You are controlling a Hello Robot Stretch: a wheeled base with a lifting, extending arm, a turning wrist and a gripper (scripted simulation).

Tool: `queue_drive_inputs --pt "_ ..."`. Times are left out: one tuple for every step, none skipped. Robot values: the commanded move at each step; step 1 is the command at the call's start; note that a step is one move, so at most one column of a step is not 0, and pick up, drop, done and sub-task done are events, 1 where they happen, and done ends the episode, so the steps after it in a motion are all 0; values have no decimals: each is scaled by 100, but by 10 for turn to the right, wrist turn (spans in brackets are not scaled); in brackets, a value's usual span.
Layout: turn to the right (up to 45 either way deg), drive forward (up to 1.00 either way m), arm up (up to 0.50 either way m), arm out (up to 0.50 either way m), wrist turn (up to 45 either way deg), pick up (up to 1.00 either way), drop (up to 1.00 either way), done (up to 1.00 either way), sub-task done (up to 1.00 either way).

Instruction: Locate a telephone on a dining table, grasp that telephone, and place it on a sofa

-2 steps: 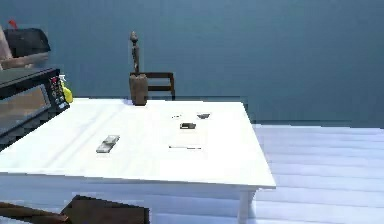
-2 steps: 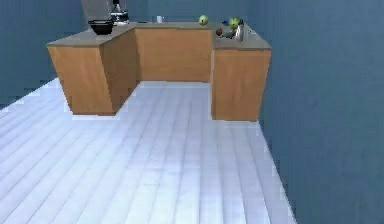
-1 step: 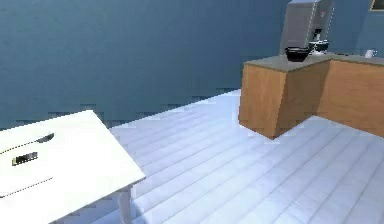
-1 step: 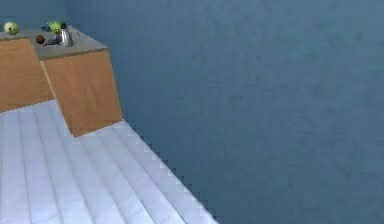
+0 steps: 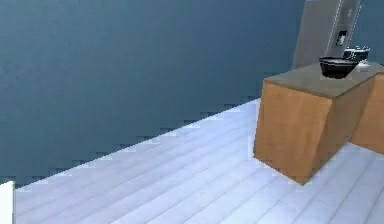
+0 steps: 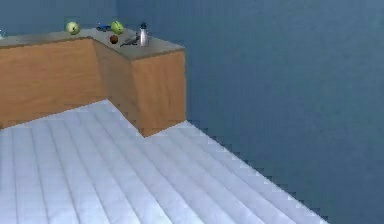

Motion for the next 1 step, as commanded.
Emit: queue_drive_inputs --pt "-300 0 0 0 0 0 0 0 0"
